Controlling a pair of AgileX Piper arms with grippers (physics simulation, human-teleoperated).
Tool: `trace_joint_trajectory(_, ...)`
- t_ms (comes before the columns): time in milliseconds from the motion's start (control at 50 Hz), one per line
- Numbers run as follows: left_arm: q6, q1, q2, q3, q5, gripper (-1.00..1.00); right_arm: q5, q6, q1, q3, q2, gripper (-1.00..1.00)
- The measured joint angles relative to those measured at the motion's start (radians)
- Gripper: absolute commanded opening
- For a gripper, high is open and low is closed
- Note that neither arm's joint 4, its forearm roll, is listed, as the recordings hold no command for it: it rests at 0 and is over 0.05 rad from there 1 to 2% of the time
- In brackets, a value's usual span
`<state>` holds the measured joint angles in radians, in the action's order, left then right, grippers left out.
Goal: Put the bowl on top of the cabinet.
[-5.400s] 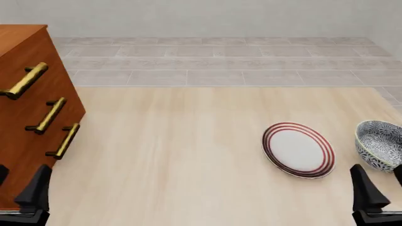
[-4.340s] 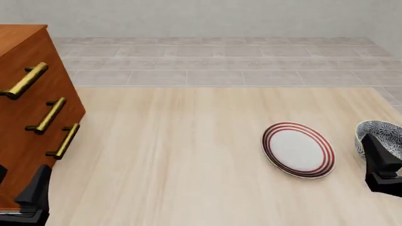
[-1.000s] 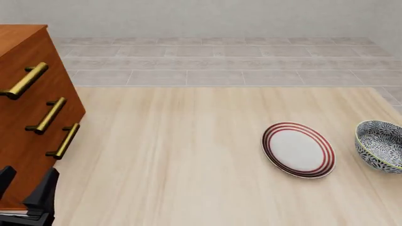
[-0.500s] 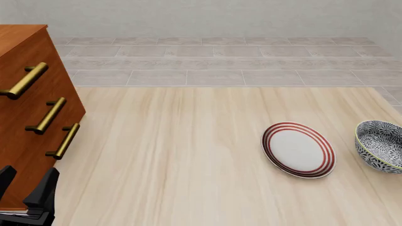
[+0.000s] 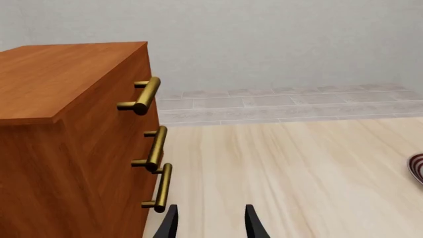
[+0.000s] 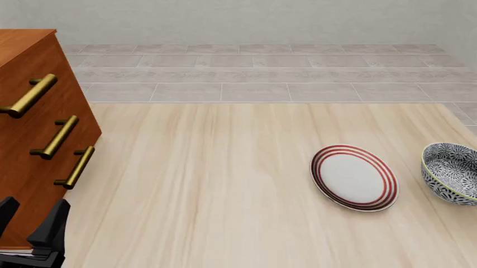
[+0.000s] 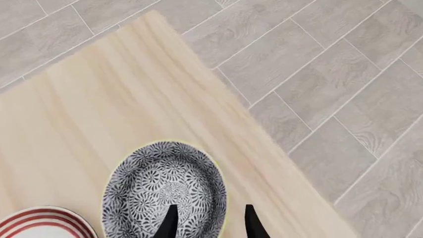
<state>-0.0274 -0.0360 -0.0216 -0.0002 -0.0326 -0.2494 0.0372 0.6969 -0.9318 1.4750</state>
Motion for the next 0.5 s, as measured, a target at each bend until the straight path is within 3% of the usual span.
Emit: trace_joint_trajectory(500, -0.006, -0.001, -0.026, 0.000, 0.018, 1.00, 0.052, 0.001, 0.009, 0.006, 0.092, 1.00)
